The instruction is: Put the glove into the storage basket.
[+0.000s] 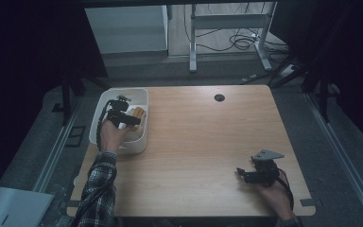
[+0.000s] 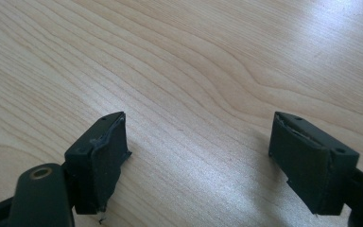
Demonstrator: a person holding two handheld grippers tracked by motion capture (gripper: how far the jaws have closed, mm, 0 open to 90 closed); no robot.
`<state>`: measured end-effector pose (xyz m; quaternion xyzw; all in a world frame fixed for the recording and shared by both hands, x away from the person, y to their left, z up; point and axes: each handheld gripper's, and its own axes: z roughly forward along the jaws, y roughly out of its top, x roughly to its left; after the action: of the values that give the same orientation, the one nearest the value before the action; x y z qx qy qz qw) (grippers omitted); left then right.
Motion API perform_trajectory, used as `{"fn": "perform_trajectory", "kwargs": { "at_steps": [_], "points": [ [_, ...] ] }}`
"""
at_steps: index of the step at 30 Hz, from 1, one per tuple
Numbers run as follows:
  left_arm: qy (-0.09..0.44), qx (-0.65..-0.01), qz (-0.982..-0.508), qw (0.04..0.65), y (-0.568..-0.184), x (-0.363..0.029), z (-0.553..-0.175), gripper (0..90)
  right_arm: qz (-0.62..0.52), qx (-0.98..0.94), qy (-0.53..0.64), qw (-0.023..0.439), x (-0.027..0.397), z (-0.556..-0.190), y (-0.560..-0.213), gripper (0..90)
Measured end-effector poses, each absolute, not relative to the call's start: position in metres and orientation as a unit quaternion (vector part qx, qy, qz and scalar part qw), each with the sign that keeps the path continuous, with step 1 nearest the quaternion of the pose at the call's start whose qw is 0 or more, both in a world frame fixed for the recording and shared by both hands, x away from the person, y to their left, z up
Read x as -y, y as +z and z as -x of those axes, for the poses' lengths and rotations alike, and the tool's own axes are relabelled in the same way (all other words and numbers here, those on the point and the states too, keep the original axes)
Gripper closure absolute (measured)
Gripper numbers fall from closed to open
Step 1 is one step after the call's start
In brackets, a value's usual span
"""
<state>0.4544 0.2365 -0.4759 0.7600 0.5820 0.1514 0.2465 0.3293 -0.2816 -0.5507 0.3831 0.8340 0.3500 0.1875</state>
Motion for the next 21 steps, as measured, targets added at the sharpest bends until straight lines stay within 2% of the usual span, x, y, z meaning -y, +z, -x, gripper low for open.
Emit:
{"fn": "perform_trajectory", "kwargs": {
  "at_steps": [4,13,21],
  "points": [
    [0.154,-0.579,-0.752,0.274,-0.476,-0.24,-0.447,19.6,-0.383,-0.834,0.35,0.188,0.282,-0.329,-0.551,20.4],
    [0.162,-0.572,-0.735,0.327,-0.476,-0.251,-0.43,8.8,-0.383,-0.834,0.35,0.188,0.282,-0.329,-0.551,20.4],
    [0.165,-0.547,-0.739,0.358,-0.471,-0.25,-0.41,5.5,-0.383,-0.835,0.348,0.187,0.282,-0.329,-0.55,20.4]
  ]
}}
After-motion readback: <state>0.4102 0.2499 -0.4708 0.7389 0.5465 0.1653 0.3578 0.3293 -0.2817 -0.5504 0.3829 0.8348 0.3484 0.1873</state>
